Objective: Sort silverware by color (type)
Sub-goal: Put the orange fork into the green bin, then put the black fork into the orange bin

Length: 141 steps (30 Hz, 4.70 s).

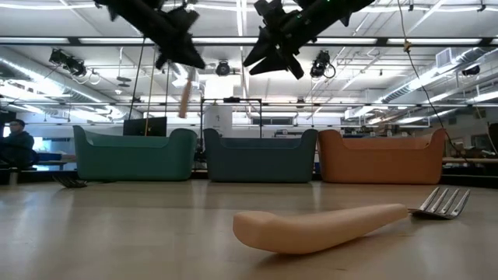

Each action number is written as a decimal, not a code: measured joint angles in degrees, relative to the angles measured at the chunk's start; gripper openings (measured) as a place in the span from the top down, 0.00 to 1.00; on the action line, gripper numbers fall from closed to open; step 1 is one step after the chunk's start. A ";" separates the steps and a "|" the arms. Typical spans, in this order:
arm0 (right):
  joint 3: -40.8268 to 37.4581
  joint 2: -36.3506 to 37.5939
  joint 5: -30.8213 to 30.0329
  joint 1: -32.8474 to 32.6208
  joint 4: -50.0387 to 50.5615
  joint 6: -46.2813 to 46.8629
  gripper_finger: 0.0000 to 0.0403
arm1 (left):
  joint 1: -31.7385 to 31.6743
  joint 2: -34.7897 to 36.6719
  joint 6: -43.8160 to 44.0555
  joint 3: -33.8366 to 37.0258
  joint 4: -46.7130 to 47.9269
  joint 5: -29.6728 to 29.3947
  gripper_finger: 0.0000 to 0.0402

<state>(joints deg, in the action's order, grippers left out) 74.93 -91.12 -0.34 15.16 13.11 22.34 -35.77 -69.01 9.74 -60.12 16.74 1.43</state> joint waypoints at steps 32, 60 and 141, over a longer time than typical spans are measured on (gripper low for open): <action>-0.01 -0.04 -0.02 0.02 0.89 0.32 0.68 | -11.49 -4.06 -21.88 -0.02 25.55 -11.26 0.70; -0.01 -0.06 0.00 3.45 8.89 -8.86 0.68 | 13.35 -1.33 49.78 18.39 38.22 0.06 0.70; 0.03 7.74 -0.41 -1.65 -4.32 -5.69 0.68 | 17.69 -7.13 16.39 -8.28 -3.89 -6.68 0.96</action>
<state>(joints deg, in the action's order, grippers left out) 74.96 -83.38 -0.75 13.51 8.79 16.64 -18.08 -76.14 26.13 -68.40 12.85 -5.25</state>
